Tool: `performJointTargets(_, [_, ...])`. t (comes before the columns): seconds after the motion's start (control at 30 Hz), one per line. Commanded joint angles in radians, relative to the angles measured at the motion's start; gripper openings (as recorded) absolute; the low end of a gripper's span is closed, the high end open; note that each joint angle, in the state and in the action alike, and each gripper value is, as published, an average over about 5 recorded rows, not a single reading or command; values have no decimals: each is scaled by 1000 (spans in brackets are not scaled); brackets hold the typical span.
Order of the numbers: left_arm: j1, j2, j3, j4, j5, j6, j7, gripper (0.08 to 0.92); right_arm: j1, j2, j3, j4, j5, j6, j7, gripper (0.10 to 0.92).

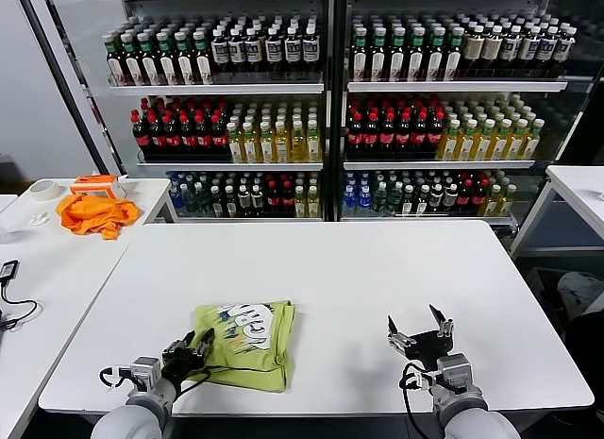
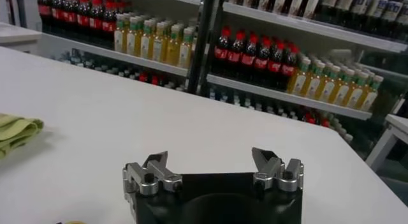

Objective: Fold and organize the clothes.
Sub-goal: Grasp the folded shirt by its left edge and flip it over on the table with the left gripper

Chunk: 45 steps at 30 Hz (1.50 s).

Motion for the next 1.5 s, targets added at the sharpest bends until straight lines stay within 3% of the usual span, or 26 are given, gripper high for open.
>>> performJointTargets(0.03, [8, -3, 3, 3, 21, -6, 7, 290, 0, -5, 0, 2, -1, 1, -1, 823])
performJointTargets(0.2, [10, 31, -55, -64, 28, 14, 36, 151, -4, -8, 9, 5, -1, 2, -2, 823])
performJointTargets(0.3, [19, 73, -139, -135, 31, 57, 55, 114, -7, -7, 14, 8, -1, 3, -3, 823])
performJointTargets(0.47, [50, 171, -340, -181, 30, 114, 59, 112, -3, -7, 15, 6, -1, 5, -5, 823])
performJointTargets(0.67, [165, 313, -681, -137, -43, 142, 104, 112, 4, 2, 11, 1, -4, 12, -11, 823])
performJointTargets(0.8, [161, 353, -725, -145, -108, 143, 103, 112, 7, 9, 1, 4, -11, 13, -13, 823])
performJointTargets(0.93, [104, 269, -518, -263, -117, 144, 70, 112, -4, 5, 6, 13, -15, 13, -12, 823])
performJointTargets(1.1, [79, 36, -54, -380, 67, 143, 61, 112, -22, -8, 26, 26, -16, 8, -9, 823])
performJointTargets(1.2, [75, -77, 111, -372, 171, 142, 78, 112, -27, -14, 35, 30, -16, 5, -7, 823])
performJointTargets(1.3, [44, -151, 177, -341, 204, 142, 91, 112, -25, -12, 32, 33, -18, 2, -4, 823])
performJointTargets(1.5, [-32, -206, 189, -290, 208, 141, 87, 112, -18, -4, 15, 35, -24, -1, 0, 823])
